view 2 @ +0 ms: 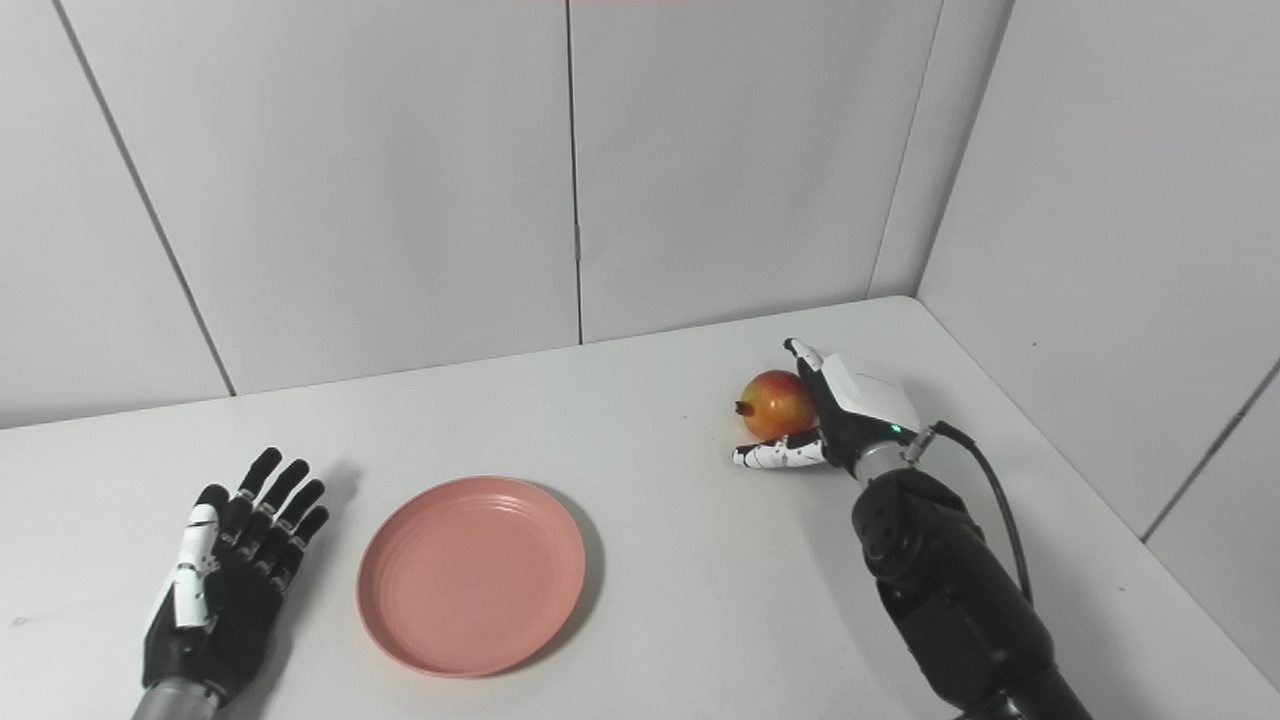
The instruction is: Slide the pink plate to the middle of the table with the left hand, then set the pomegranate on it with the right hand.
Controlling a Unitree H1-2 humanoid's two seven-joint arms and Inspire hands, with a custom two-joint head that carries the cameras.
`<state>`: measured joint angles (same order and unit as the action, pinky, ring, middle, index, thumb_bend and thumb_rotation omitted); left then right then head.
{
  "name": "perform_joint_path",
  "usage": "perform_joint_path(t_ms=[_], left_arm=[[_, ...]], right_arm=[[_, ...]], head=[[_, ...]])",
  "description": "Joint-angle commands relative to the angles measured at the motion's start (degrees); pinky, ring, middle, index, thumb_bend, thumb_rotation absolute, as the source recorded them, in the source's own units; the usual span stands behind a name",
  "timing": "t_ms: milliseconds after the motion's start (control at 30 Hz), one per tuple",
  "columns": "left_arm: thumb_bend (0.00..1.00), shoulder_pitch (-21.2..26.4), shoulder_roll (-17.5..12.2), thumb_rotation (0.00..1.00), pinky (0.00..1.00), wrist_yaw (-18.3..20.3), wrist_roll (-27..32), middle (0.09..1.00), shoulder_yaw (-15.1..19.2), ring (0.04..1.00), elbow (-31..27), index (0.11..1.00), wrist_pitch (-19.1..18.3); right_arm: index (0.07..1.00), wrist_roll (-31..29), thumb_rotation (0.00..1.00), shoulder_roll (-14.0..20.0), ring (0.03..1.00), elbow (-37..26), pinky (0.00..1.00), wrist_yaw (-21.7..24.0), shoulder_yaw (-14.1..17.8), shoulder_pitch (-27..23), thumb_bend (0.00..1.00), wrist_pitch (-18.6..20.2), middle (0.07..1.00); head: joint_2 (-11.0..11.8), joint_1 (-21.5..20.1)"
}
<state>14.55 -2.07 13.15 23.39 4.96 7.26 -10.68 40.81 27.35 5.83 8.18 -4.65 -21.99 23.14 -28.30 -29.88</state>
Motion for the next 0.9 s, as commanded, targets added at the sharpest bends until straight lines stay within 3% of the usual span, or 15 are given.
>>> perform_joint_path(t_ms=[0,867], left_arm=[[0.34,-0.5,-0.4,1.0,0.96,-1.1,-0.7,0.934,0.1,0.935,0.2,0.93,-2.0],[0.34,-0.7,-0.4,1.0,0.96,-1.1,-0.3,0.938,0.0,0.937,-0.2,0.932,-2.0]], right_arm=[[0.947,-0.2,0.46,2.1,0.905,-0.1,0.81,-1.7,0.2,-2.8,1.0,-2.1,0.94],[0.929,-2.7,0.42,2.2,0.9,7.4,0.81,-3.3,-1.9,-6.1,1.0,-3.4,0.931]], head=[[0.0,0.0],[-0.6,0.4]])
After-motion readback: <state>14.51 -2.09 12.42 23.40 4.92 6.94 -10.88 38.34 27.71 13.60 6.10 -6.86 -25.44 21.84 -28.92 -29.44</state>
